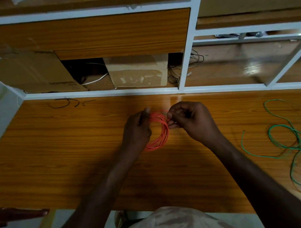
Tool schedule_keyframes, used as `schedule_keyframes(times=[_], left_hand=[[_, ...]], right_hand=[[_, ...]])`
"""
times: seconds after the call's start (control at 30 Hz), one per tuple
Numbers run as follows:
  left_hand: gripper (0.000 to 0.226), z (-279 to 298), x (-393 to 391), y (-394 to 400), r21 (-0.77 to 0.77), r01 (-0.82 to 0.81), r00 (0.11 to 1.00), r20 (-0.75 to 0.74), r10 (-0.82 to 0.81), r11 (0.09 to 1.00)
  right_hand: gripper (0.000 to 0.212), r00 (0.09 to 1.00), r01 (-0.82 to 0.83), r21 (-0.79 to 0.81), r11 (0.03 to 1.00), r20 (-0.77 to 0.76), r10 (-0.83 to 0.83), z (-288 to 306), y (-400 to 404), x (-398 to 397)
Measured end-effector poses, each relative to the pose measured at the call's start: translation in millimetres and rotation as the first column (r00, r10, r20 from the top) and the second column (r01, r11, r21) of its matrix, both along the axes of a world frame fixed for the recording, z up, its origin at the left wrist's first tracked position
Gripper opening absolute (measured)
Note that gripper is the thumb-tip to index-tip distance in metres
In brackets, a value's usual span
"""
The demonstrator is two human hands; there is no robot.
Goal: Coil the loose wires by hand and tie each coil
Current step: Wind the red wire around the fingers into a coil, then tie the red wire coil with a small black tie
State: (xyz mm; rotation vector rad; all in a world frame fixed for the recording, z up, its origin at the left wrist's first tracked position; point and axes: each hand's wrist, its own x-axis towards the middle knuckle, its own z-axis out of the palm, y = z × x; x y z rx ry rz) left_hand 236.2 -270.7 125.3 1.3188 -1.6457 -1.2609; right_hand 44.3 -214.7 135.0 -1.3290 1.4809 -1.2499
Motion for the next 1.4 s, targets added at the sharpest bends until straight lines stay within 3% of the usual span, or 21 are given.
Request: schedule_keyframes(times=[0.1,0.2,0.3,0.43,0.57,0.7,0.83,1.0,1.07,1.2,1.4], left_hand=[[0.050,3,-3,1,0.053,-0.004,0.998,-0.061,0.007,0.999],[0.050,4,-5,0,0.095,-0.051,0.993,-0.098,0.061,0.994],[0.050,3,-6,2,0.105,-0.069,0.990,-0.116,0.081,0.992],[0.050,5,0,3,0.093,-0.079,0.991,-0.103,0.088,0.993],[0.052,8,11,-1,0.060,-0.100,0.990,-0.092,0.105,0.993],[0.049,10,28,-6,0.041,-0.088,0.993,-0.077,0.090,0.995],[0.050,8,55,-16,0.129,-0.122,0.984,-0.115,0.137,0.984],[0.049,3,105,-41,0.273,-0.104,0.959,-0.228,0.170,0.956],[0.046,1,131,-49,0.213,-0.067,0.976,-0.187,0.108,0.975],[0.032,-18,185,-72,-0.045,0.010,0.995,0.099,-0.006,0.999],[0.028,-54,258,-117,-0.214,-0.129,0.972,0.167,0.166,0.968]], right_hand=[[0.010,0.990,0.000,0.038,0.999,0.138,-0.005,2,2,-1],[0.009,0.975,-0.108,0.135,0.985,0.208,0.079,4,1,-6],[0.009,0.990,-0.142,0.179,0.974,0.014,0.142,-1,-1,-10],[0.019,0.963,-0.037,0.097,0.995,-0.261,0.062,-1,-3,-8],[0.052,0.961,-0.089,0.090,0.992,-0.252,0.109,5,-11,5],[0.064,0.939,-0.270,0.164,0.949,-0.173,0.297,14,-24,25],[0.045,0.882,-0.402,0.129,0.907,-0.211,0.421,15,-41,50],[0.032,0.902,-0.353,0.079,0.932,-0.237,0.361,6,-67,98],[0.033,0.924,-0.305,0.076,0.949,-0.219,0.314,-3,-78,123],[0.031,0.954,-0.213,0.107,0.971,-0.190,0.230,-15,-107,172],[0.030,0.966,-0.203,0.121,0.972,-0.137,0.218,-31,-155,255]])
